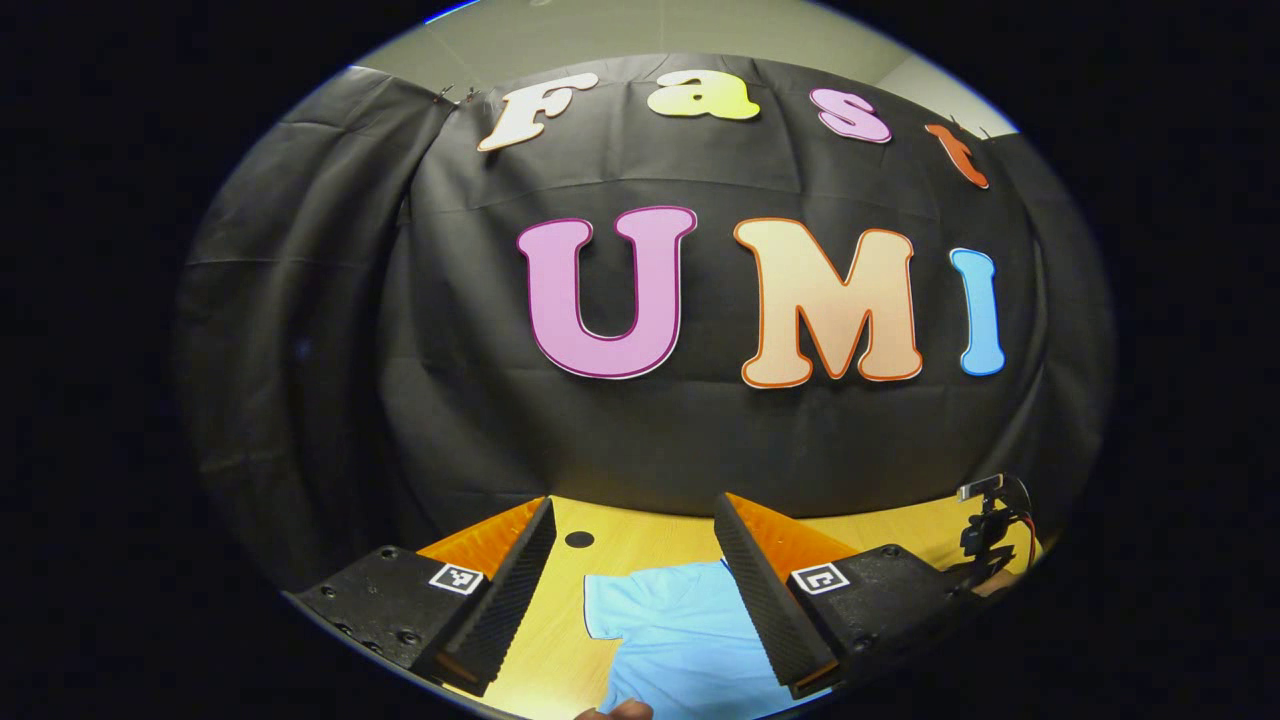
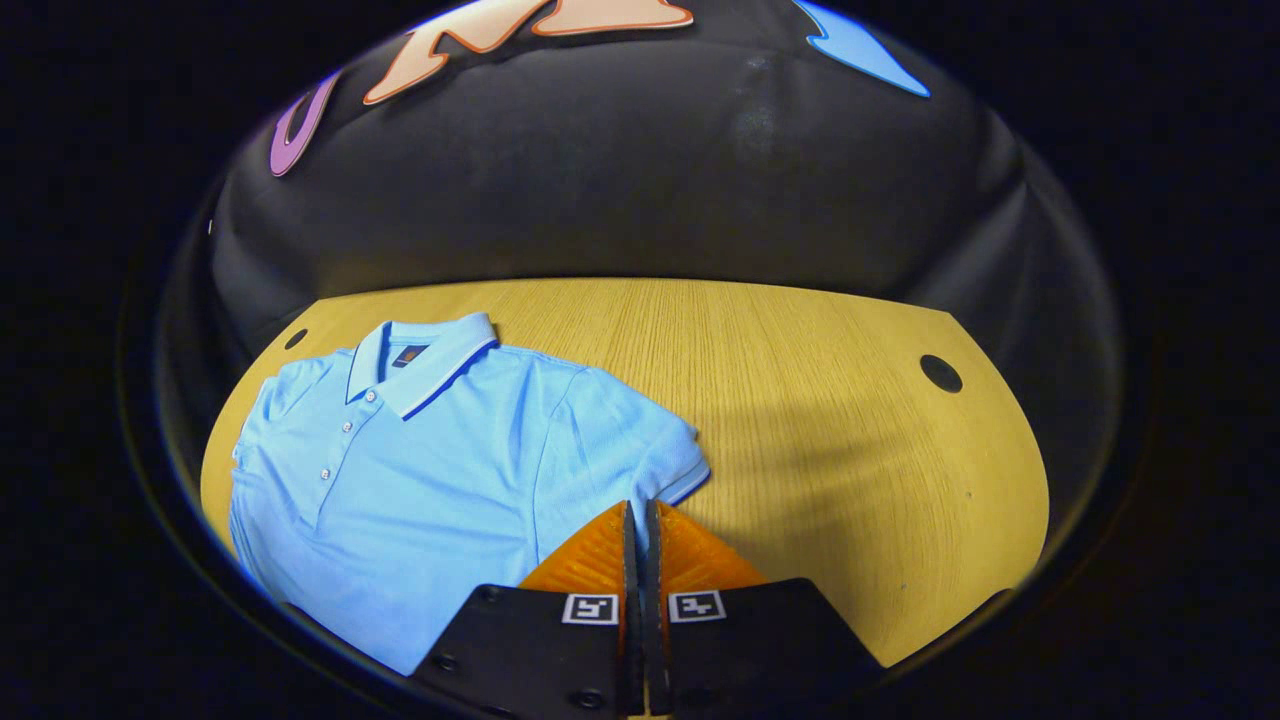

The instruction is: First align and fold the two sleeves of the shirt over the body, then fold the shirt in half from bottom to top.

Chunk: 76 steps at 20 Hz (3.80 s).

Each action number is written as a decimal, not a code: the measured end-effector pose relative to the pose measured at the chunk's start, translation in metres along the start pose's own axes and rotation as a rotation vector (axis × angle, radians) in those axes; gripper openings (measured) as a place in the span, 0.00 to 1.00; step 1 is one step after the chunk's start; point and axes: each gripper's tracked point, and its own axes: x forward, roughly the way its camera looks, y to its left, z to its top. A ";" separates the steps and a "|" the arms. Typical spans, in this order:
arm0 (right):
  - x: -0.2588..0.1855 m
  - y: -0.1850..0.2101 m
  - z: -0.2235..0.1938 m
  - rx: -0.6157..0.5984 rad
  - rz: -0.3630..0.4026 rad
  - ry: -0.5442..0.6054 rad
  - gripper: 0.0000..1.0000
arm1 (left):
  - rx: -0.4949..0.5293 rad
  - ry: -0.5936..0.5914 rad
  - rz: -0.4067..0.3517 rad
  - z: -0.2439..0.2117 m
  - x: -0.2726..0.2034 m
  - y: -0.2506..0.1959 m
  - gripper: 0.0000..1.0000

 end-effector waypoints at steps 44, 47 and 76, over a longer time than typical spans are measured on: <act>-0.122 0.091 0.023 0.113 0.036 -0.113 0.88 | -0.082 0.314 -0.192 -0.168 0.102 0.062 0.96; -0.127 0.077 0.006 0.118 -0.009 -0.089 0.88 | -0.054 0.371 -0.248 -0.197 0.118 0.057 0.96; -0.145 0.071 -0.041 0.121 -0.065 -0.016 0.97 | 0.116 0.597 -0.314 -0.317 0.165 0.022 0.00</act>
